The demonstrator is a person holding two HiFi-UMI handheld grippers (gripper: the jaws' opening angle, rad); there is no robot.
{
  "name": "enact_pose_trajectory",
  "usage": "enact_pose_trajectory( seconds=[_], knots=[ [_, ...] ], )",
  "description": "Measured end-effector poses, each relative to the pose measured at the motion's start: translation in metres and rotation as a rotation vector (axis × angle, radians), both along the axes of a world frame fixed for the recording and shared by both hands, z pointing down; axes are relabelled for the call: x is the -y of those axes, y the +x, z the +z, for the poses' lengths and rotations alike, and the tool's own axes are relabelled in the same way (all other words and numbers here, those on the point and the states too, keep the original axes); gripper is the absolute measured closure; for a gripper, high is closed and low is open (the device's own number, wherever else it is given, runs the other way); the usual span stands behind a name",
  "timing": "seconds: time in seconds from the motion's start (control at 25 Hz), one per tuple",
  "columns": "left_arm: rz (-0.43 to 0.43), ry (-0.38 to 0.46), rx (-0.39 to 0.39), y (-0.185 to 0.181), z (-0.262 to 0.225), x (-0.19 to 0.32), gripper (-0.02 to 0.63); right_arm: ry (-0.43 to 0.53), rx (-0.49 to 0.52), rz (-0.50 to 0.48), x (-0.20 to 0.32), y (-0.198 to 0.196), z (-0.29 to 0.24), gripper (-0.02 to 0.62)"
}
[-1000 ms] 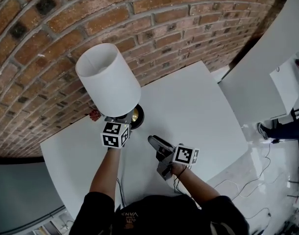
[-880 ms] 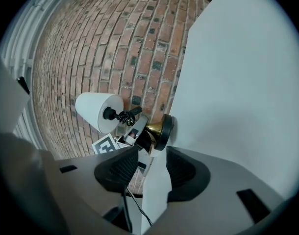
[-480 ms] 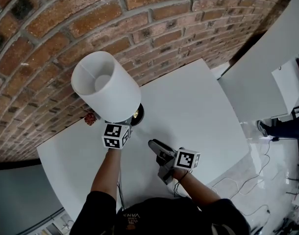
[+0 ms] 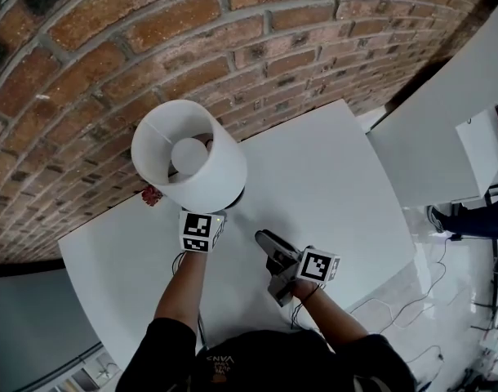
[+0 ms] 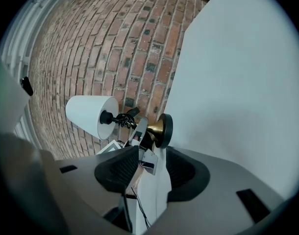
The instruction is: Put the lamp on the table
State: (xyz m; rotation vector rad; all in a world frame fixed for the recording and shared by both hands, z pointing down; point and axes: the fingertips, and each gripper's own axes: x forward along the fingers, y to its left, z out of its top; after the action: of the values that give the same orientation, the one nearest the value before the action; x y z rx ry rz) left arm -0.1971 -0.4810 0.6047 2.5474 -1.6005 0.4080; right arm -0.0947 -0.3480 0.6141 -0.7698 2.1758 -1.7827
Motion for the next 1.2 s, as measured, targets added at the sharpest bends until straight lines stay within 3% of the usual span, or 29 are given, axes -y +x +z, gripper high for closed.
enact_pose_trajectory(
  seconds=[0.28,0.44,0.56,0.64,0.8,0.92,1.2],
  knots=[
    [0.0,0.032,0.065,0.001,0.003,-0.002,0.494,-0.032,-0.013,0.015,-0.006,0.002,0.003,0.433],
    [-0.036,-0.017,0.095,-0.002,0.013,-0.008,0.463,-0.024,-0.005,0.01,-0.01,0.001,-0.003,0.433],
    [-0.088,-0.065,0.083,-0.011,0.02,-0.018,0.396,-0.043,-0.016,0.011,-0.015,0.004,-0.004,0.433],
    [-0.1,-0.074,0.078,-0.013,0.019,-0.028,0.376,-0.056,-0.027,0.01,-0.02,0.007,-0.004,0.433],
    [-0.108,-0.107,0.07,-0.015,0.018,-0.051,0.357,0.024,-0.034,-0.029,-0.024,0.009,-0.018,0.433],
    [-0.129,-0.121,0.047,-0.018,0.012,-0.071,0.316,-0.01,-0.08,-0.037,-0.039,0.015,-0.016,0.428],
    [-0.171,-0.086,0.06,-0.03,-0.024,-0.134,0.331,0.035,-0.087,-0.054,-0.069,0.019,-0.035,0.423]
  ],
)
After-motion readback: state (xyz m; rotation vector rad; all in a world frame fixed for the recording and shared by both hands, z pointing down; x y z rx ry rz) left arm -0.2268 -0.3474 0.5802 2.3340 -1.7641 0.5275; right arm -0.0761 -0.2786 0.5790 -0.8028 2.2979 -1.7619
